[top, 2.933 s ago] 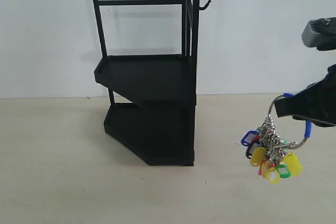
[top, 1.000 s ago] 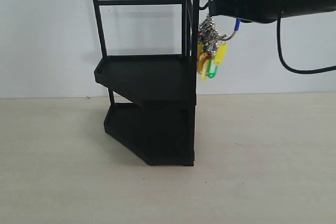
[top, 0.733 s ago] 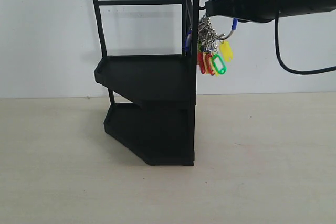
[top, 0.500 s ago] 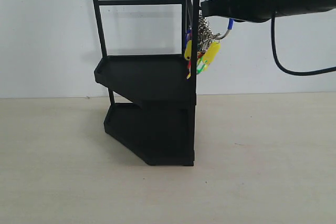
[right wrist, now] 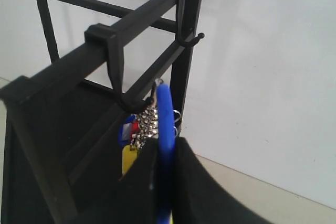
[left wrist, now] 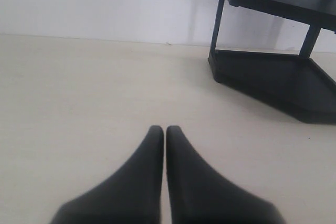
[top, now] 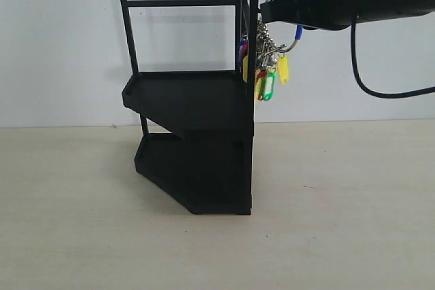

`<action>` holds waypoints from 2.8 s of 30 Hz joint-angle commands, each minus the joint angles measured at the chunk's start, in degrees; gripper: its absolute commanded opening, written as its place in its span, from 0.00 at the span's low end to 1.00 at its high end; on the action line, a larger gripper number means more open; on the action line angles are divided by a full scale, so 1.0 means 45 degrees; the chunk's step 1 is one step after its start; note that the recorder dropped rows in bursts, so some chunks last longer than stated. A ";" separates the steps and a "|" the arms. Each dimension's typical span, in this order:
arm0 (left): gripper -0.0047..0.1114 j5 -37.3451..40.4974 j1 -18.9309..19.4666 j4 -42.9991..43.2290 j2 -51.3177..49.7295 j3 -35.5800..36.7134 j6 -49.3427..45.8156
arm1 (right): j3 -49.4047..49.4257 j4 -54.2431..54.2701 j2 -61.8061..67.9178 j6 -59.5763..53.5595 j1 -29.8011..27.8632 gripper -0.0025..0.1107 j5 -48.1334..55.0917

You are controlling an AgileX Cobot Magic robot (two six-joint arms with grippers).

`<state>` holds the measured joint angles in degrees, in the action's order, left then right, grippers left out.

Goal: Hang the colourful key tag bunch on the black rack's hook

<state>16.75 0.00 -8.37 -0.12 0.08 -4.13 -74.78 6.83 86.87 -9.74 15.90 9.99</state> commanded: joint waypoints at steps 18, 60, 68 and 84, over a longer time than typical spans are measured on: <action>0.08 -0.0100 -0.0008 0.0063 0.0026 -0.0018 -0.0044 | -0.0178 0.0069 -0.0244 0.0032 0.0958 0.02 -0.0559; 0.08 -0.0100 -0.0008 0.0063 0.0026 -0.0018 -0.0044 | 0.1119 0.0124 -0.0718 0.1197 -0.1262 0.33 0.2048; 0.08 -0.0100 -0.0008 0.0063 0.0026 -0.0018 -0.0044 | 0.4264 0.0121 -0.2319 0.2164 -0.1262 0.33 0.0681; 0.08 -0.0100 -0.0008 0.0063 0.0026 -0.0018 -0.0044 | 0.7570 0.0681 -0.4227 0.2624 -0.1262 0.02 0.2646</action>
<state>16.75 0.00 -8.37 -0.12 0.08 -4.13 -41.01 9.79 68.54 2.12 10.53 18.44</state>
